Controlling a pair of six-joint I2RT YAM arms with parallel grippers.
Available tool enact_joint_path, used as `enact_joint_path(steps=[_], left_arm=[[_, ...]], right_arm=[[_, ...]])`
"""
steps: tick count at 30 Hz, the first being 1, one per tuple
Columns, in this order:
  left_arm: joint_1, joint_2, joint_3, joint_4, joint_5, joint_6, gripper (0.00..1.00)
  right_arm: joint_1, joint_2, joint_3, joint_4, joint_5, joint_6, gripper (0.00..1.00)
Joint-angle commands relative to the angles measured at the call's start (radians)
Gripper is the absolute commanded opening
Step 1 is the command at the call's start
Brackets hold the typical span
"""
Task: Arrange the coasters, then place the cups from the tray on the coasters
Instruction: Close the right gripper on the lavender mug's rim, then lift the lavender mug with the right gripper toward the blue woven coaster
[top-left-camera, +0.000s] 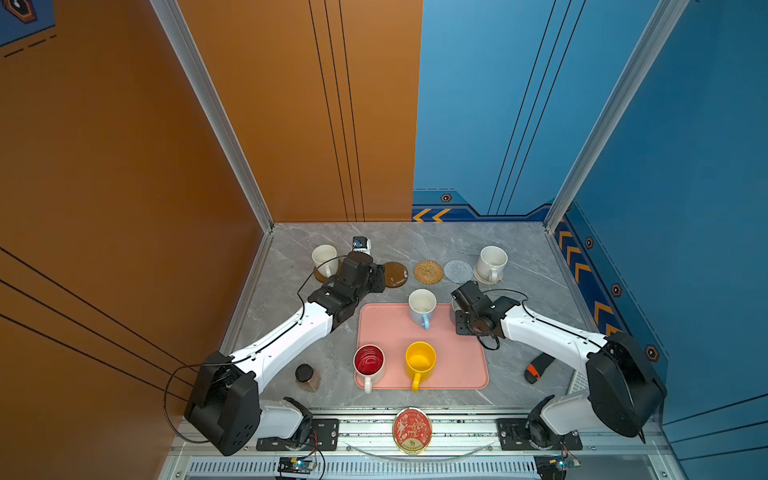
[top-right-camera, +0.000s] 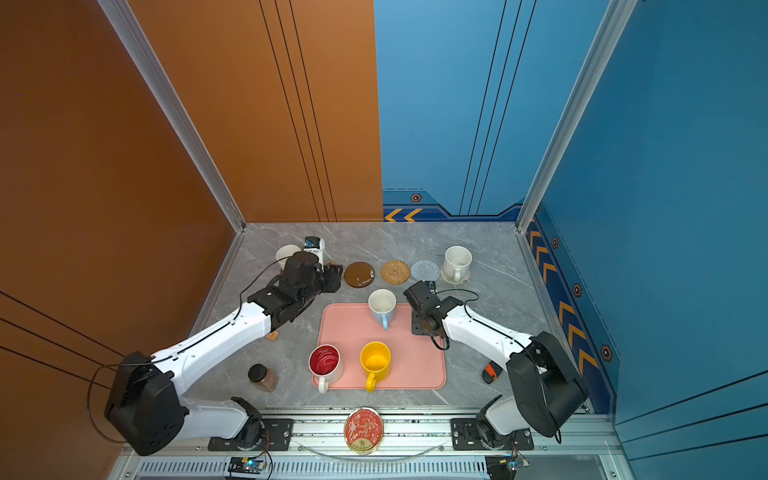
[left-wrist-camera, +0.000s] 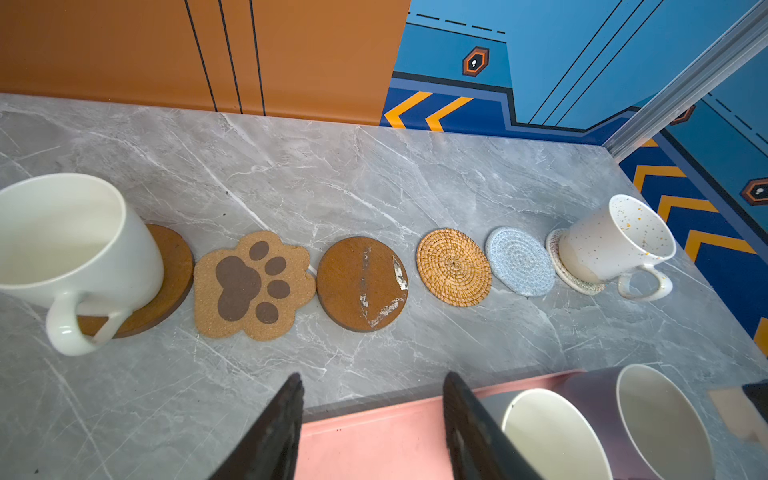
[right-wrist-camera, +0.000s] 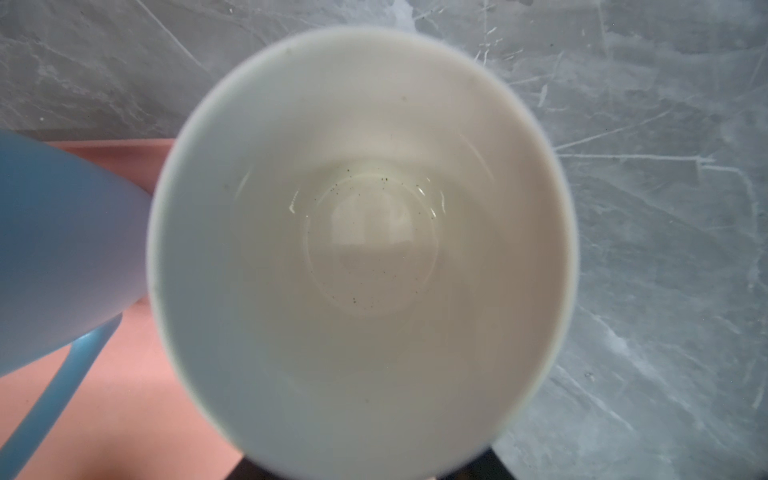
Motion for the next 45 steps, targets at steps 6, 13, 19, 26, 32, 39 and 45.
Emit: enact_joint_path(steps=[6,13,19,26,32,39,45], left_arm=[[0.000,0.016,-0.008,0.003,0.008,0.015,0.55],[0.000,0.024,-0.001,-0.002,0.013,0.014,0.55],[0.000,0.026,0.001,-0.002,0.016,0.015,0.55],[0.001,0.032,0.002,-0.003,0.018,0.016,0.55],[0.002,0.036,0.007,-0.003,0.020,0.016,0.55],[0.001,0.033,0.005,-0.005,0.019,0.016,0.55],[0.003,0.027,0.001,-0.006,0.016,0.016,0.55]], right_arm=[[-0.014,0.029,-0.007,0.022,0.008,0.016,0.39],[-0.019,0.024,-0.016,0.025,0.009,0.017,0.30],[-0.022,0.023,-0.023,0.030,0.005,0.020,0.20],[-0.019,-0.001,-0.015,0.009,0.014,0.021,0.00],[0.016,-0.059,0.012,-0.042,0.095,0.008,0.00],[0.024,-0.137,0.014,-0.044,0.101,0.006,0.00],[0.025,-0.158,0.040,-0.043,0.098,-0.012,0.00]])
